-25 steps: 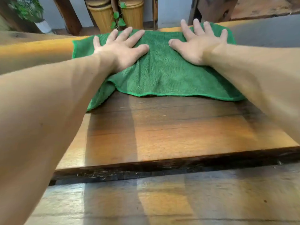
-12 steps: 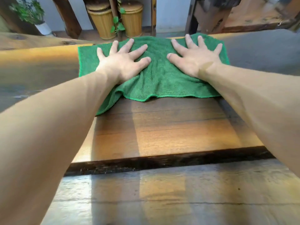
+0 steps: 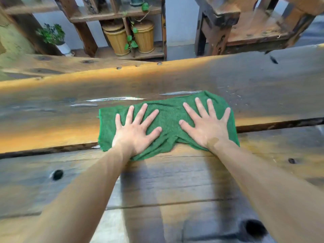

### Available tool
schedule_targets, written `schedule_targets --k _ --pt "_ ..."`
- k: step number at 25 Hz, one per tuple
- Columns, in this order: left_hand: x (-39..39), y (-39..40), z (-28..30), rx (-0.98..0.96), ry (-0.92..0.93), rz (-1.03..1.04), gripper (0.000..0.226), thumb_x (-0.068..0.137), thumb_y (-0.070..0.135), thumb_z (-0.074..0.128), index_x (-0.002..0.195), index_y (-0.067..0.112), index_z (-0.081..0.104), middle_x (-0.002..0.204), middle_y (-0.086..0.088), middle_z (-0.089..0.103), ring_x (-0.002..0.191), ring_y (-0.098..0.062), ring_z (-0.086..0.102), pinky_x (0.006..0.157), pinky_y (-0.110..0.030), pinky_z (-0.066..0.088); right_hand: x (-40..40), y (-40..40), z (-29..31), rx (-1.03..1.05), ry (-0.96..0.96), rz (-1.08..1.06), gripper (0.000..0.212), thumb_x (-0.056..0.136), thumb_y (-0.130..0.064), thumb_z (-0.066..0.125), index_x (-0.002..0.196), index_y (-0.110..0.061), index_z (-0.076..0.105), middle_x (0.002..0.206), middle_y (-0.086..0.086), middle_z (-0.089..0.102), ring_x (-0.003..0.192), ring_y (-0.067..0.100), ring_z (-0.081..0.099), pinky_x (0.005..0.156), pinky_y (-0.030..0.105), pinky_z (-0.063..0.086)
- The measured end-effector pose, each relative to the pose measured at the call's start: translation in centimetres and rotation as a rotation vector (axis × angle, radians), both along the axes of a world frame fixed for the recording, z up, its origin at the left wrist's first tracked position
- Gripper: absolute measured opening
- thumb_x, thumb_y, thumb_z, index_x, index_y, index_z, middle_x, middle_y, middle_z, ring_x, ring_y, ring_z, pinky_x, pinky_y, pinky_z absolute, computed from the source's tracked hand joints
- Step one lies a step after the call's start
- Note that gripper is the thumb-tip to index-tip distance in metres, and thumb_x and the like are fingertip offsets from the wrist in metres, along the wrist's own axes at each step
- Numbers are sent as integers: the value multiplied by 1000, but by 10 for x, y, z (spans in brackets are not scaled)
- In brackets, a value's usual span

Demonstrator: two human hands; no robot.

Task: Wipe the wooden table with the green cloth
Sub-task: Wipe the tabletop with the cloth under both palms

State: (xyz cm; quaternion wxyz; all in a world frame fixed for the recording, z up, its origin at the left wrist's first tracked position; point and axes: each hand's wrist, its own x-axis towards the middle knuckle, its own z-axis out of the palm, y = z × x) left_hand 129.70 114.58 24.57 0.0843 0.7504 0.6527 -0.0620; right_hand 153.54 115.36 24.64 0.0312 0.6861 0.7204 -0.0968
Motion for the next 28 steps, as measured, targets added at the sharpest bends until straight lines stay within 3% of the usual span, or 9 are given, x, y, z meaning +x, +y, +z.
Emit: schedule_targets --k 3,9,15,17,22,28 --pt "11 -74 3 -10 28 11 78 75 82 -11 149 58 -20 165 15 -24 154 -29 -17 118 -66 -5 4 -70 2 5 -5 27 69 92 -79 10 154 -55 -9 168 -11 -17 153 24 -20 112 74 -8" --pt "25 -208 8 -89 11 25 74 79 80 -11 147 55 -28 160 12 -35 150 -30 -29 116 -68 -10 17 -198 6 -57 -3 39 70 92 -78 8 153 -53 -15 165 -9 -26 151 25 -26 112 72 -15" --pt "27 -315 8 -72 18 1 72 82 78 -9 146 54 -30 160 10 -36 151 -31 -27 116 -68 -12 21 -304 10 -112 -13 53 70 93 -77 9 151 -52 -21 162 -10 -32 150 24 -30 114 67 -18" --pt "25 -350 2 -40 -6 1 72 85 78 -3 151 53 -22 164 9 -27 153 -32 -21 117 -67 -10 19 -332 8 -104 -5 38 70 94 -77 11 151 -53 -21 163 -11 -30 150 23 -29 115 65 -19" --pt "18 -466 -3 -18 -30 -22 71 95 75 13 158 45 17 169 -2 13 153 -37 15 115 -71 11 10 -430 10 -97 -7 56 71 93 -78 12 149 -54 -23 161 -11 -32 148 23 -33 115 62 -20" --pt "4 -607 3 -14 -48 -21 68 96 72 25 156 40 32 165 -6 27 148 -39 31 110 -72 20 8 -570 12 -103 2 120 71 88 -82 3 150 -55 -20 164 -12 -26 150 22 -30 116 61 -20"
